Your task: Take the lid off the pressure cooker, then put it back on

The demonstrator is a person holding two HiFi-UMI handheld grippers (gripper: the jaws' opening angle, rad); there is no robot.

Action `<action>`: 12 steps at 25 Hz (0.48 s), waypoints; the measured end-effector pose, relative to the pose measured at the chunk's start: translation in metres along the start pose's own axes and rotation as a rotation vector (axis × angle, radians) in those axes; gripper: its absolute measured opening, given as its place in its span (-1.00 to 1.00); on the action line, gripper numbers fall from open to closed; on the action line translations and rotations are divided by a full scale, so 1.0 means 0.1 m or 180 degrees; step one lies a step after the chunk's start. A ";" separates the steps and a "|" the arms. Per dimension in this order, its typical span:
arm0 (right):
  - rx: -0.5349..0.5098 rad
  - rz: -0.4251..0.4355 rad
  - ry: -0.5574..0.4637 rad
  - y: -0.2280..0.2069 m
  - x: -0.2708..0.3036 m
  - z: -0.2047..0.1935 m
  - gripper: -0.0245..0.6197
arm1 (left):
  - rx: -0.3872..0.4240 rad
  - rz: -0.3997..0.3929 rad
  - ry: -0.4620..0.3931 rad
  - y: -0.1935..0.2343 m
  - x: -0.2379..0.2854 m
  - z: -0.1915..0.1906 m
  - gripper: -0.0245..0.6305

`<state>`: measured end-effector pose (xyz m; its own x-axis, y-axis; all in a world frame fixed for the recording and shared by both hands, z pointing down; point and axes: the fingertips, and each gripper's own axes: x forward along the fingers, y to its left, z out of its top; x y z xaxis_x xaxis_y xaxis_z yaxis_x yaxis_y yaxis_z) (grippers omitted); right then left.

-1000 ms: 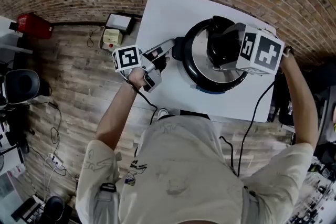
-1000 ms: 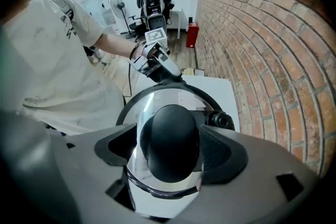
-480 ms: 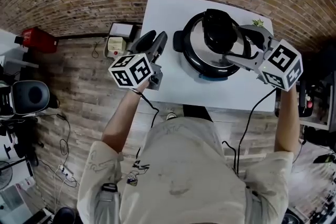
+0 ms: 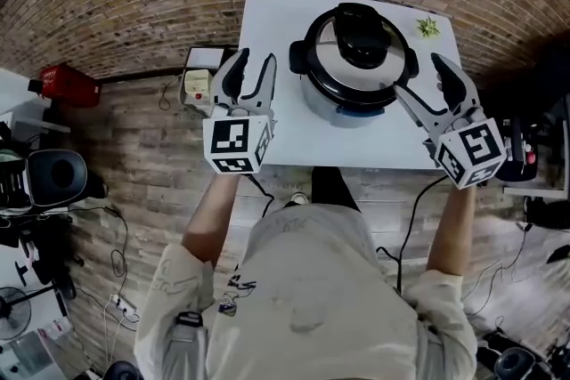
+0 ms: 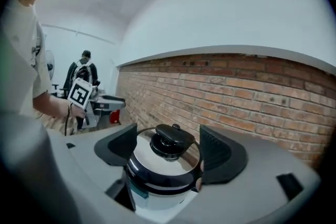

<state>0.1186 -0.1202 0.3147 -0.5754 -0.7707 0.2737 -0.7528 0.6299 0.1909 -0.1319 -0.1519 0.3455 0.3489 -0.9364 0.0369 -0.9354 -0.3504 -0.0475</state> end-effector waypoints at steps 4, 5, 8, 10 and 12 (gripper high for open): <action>0.0240 -0.0517 -0.0274 0.00 -0.17 -0.11 0.27 | 0.0280 0.0116 -0.0189 -0.09 -0.17 0.06 -0.38; 0.0285 -0.0603 -0.0306 0.01 -0.18 -0.16 0.27 | 0.0306 0.0172 -0.0240 -0.10 -0.21 0.05 -0.38; 0.0612 -0.0892 -0.0485 0.02 -0.22 -0.35 0.27 | 0.0415 0.0329 -0.0327 -0.11 -0.34 -0.04 -0.38; 0.0847 -0.1079 -0.0597 0.01 -0.26 -0.48 0.27 | 0.0460 0.0360 -0.0315 -0.13 -0.40 -0.12 -0.38; 0.1001 -0.1135 -0.0599 0.03 -0.27 -0.61 0.27 | 0.0464 0.0348 -0.0266 -0.14 -0.43 -0.20 -0.38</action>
<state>0.1518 -0.0916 0.3651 -0.2909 -0.9547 0.0633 -0.9560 0.2873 -0.0594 -0.1355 -0.1060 0.3644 0.2549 -0.9652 -0.0591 -0.9519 -0.2397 -0.1908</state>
